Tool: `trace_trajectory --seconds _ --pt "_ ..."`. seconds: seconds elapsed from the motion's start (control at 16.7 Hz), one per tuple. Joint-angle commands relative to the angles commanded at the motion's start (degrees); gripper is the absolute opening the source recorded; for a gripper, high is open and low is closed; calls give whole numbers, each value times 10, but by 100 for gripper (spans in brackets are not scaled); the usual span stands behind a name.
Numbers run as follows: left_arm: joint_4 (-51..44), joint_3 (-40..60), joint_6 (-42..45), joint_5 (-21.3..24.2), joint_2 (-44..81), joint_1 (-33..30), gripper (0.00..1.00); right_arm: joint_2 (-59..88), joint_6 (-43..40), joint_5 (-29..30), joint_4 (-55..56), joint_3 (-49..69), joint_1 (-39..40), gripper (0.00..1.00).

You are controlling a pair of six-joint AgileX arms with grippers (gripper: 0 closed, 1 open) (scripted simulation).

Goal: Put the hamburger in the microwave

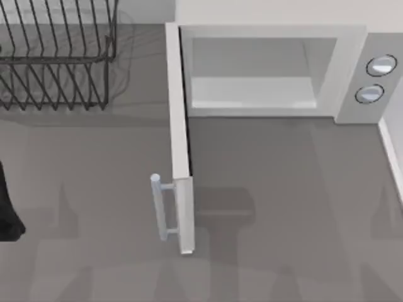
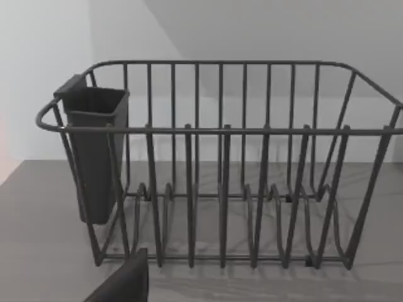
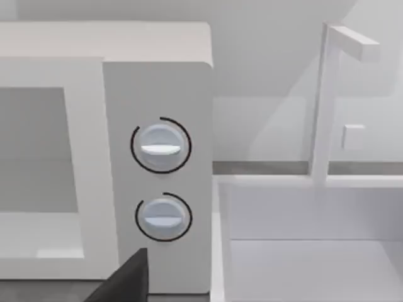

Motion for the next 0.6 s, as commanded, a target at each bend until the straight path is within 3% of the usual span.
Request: trace_trajectory --seconds 0.3,0.6 --pt "0 0 0 0 0 0 100 38 -26 1 -34 30 -9 100" --pt "0 0 0 0 0 0 100 221 -129 2 -171 142 -39 100"
